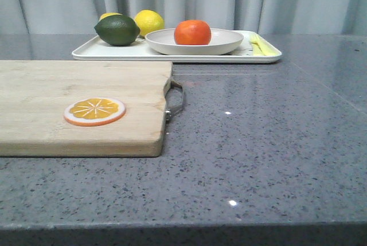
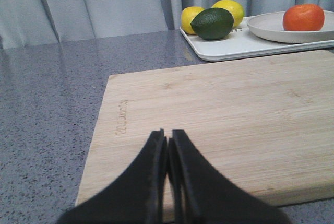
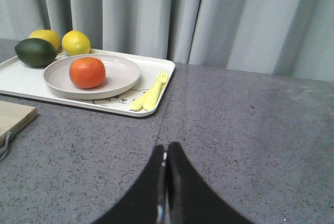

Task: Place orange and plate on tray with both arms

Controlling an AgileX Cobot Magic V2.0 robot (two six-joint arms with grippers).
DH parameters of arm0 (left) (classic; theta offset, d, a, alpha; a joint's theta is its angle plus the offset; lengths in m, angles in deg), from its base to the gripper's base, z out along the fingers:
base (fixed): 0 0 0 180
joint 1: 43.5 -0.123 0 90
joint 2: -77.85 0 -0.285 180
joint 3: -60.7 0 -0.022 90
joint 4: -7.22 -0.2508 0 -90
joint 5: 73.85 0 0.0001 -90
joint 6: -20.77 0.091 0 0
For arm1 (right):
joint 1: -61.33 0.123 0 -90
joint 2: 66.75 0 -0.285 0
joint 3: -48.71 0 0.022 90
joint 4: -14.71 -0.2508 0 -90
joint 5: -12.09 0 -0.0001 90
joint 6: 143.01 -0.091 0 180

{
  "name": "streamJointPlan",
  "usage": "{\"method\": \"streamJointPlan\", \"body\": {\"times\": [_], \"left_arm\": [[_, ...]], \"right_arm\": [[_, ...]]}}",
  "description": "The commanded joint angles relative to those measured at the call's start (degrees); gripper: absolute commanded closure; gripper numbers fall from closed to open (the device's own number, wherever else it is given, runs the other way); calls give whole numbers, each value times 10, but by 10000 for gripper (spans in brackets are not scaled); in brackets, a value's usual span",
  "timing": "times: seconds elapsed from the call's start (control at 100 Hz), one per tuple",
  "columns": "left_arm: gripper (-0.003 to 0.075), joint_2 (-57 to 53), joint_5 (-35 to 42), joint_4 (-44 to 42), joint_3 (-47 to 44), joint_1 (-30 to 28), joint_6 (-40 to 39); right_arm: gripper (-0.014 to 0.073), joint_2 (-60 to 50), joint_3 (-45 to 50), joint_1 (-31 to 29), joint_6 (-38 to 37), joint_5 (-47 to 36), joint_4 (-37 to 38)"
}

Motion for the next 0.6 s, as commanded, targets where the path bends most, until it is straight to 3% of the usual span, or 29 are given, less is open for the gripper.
{"method": "streamJointPlan", "body": {"times": [0.0,0.12,0.59], "left_arm": [[739,-19,41,4,-4,-1,0],[739,-19,41,4,-4,-1,0],[739,-19,41,4,-4,-1,0]], "right_arm": [[661,-29,32,-4,-49,-88,44],[661,-69,88,-4,-93,-102,82],[661,-149,224,-4,-179,-176,108]]}}
